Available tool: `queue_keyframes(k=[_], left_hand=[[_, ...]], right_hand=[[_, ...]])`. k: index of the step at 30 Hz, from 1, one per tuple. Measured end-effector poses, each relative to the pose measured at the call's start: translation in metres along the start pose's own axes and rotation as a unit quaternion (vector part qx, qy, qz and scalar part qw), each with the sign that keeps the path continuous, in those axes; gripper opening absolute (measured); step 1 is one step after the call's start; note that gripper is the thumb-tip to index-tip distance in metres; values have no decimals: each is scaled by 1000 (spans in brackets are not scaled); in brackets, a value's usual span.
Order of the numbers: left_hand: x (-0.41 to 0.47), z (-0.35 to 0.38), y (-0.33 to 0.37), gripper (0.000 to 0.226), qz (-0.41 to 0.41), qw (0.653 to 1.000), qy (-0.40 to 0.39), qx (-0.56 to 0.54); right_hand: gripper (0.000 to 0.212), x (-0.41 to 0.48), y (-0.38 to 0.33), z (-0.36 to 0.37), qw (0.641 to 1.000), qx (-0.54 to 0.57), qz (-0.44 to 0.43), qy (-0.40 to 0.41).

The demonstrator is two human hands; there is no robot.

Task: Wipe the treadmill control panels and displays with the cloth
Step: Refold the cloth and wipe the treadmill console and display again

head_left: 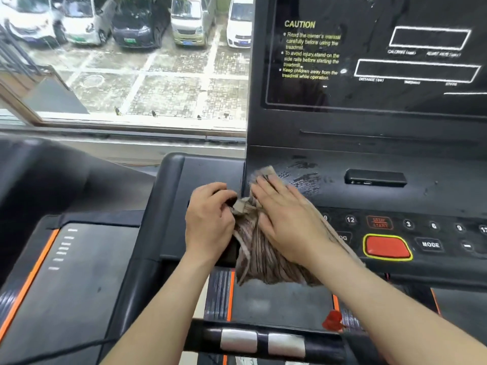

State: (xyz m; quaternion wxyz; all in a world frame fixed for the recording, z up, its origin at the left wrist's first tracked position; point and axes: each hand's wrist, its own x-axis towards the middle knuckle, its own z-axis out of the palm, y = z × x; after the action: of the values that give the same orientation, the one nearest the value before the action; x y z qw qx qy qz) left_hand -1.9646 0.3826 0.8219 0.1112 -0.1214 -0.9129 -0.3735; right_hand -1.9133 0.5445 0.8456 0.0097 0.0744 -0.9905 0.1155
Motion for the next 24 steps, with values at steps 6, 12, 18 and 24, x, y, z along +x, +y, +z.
queue_keyframes(k=[6, 12, 18, 24], left_hand=[[1, -7, 4, 16, -84, 990, 81, -79], [0, -4, 1, 16, -82, 995, 13, -64], [-1, -3, 1, 19, -40, 996, -10, -75], [1, 2, 4, 21, -9, 998, -2, -56]], right_hand=[[42, 71, -29, 5, 990, -128, -32, 42], [23, 39, -36, 1, 982, -145, -111, 49], [31, -18, 1, 6, 989, 14, -128, 75], [31, 9, 59, -38, 963, 10, 107, 246]])
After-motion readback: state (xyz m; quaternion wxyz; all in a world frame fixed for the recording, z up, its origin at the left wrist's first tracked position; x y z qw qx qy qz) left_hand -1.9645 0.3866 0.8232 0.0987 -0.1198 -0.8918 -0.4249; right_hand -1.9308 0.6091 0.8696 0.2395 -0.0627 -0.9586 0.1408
